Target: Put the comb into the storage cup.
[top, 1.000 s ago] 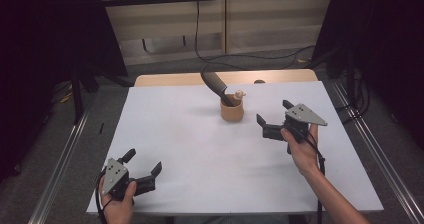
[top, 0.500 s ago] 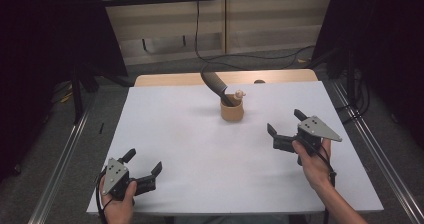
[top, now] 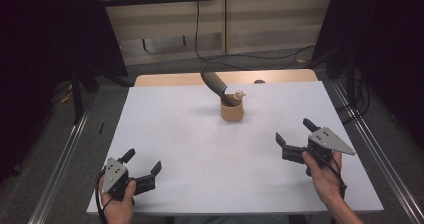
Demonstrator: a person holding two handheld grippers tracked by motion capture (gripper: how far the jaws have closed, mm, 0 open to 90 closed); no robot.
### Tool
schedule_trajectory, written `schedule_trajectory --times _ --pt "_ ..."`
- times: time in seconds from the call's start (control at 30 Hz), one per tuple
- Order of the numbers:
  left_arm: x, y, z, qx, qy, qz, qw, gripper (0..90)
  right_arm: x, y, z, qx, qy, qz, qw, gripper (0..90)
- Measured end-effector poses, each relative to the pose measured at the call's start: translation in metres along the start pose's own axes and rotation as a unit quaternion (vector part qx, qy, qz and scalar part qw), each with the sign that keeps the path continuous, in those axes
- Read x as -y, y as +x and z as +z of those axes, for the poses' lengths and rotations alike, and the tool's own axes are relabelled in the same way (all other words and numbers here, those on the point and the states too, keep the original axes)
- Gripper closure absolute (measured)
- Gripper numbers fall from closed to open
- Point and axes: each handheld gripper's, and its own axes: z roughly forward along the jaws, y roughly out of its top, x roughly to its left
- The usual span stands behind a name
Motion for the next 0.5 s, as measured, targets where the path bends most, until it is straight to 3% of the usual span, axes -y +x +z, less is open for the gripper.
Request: schedule_trajectory --times 0.5 --pt "0.0 -0.001 -0.001 -0.003 0.002 -0.006 1.0 2.8 0.013 -0.008 -0.036 0.031 0.003 0.006 0.9995 0.7"
